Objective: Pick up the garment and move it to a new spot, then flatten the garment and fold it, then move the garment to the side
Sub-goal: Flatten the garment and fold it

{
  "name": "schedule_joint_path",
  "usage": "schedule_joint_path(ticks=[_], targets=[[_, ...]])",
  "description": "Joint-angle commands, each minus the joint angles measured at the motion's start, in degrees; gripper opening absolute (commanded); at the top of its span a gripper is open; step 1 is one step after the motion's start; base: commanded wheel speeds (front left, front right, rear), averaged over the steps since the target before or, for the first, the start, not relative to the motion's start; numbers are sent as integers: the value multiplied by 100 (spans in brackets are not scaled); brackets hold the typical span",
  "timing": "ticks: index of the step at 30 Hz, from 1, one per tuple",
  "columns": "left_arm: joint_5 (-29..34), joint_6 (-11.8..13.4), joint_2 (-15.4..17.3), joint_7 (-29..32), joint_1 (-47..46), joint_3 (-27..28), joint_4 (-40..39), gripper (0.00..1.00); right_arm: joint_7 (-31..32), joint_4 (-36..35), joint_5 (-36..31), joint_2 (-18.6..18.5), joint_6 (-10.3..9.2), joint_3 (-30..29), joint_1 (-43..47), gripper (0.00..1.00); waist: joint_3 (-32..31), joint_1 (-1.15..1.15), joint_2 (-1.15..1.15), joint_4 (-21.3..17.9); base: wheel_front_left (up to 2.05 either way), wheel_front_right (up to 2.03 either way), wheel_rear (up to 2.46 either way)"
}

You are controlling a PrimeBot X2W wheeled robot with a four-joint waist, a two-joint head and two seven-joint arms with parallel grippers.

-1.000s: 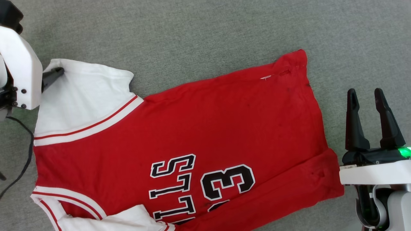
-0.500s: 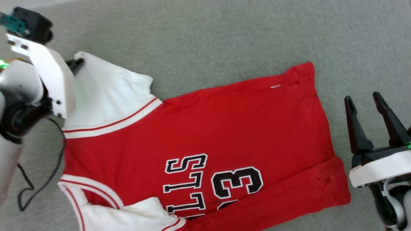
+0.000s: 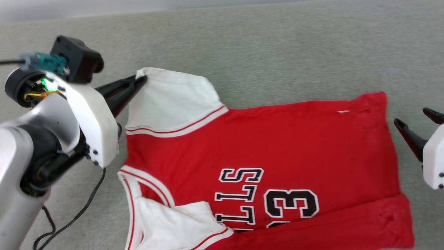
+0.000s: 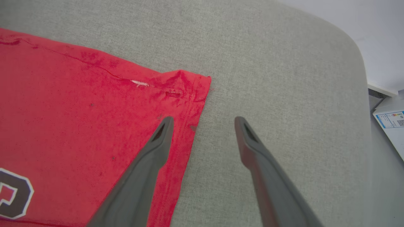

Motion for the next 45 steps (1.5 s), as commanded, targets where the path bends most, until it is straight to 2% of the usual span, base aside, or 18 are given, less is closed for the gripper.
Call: schedule_joint_path(ticks=[1, 4, 8, 14, 20, 21, 22, 23, 29, 36, 45], targets=[[65, 0, 42, -44, 98, -30, -99, 0, 211, 61, 68, -27, -3, 4, -148, 100, 105, 0, 0, 177, 0, 0, 0], [147, -6, 62, -152, 218, -169, -482, 0, 1033, 265, 151, -63, -3, 44, -445, 100, 244, 0, 0, 340, 0, 0, 0], [247, -7, 31, -255, 296, -350, -827, 0, 1743, 647, 32, -110, -3, 38, -838, 100, 405, 0, 0, 566, 0, 0, 0], [366, -11, -59, -378, 273, -593, -1075, 0, 1862, 1171, -139, -54, -2, 154, -1191, 100, 608, 0, 0, 837, 0, 0, 0], [387, -13, -199, -532, 263, -795, -1012, 0, 1775, 1738, -81, 86, 0, 423, -1025, 100, 621, 0, 0, 1017, 0, 0, 0], [399, -13, -203, -563, 287, -818, -985, 0, 1756, 1833, -71, 75, 1, 476, -971, 90, 613, 0, 0, 1034, 0, 0, 0], [411, -13, -203, -593, 304, -843, -960, 0, 1705, 1907, -59, 57, 1, 517, -936, 40, 604, 0, 0, 1048, 0, 0, 0], [427, -14, -204, -624, 318, -864, -923, 0, 1629, 1965, -61, 33, 1, 530, -921, 0, 586, 0, 0, 1061, 0, 0, 0], [398, 21, -207, -945, 441, -766, -663, 0, 1050, 2068, 117, -137, -2, 389, -1025, 0, 299, 0, 0, 1028, 0, 0, 0], [271, 220, -168, -1281, 840, -584, -526, 0, 613, 1931, 355, -157, -2, 216, -880, 0, -226, 0, 0, 921, 0, 0, 0], [30, 610, 143, -1445, 1861, -438, -770, 0, 270, 1227, 576, 23, -2, -263, 212, 0, -975, 0, 0, 820, 0, 0, 0]])
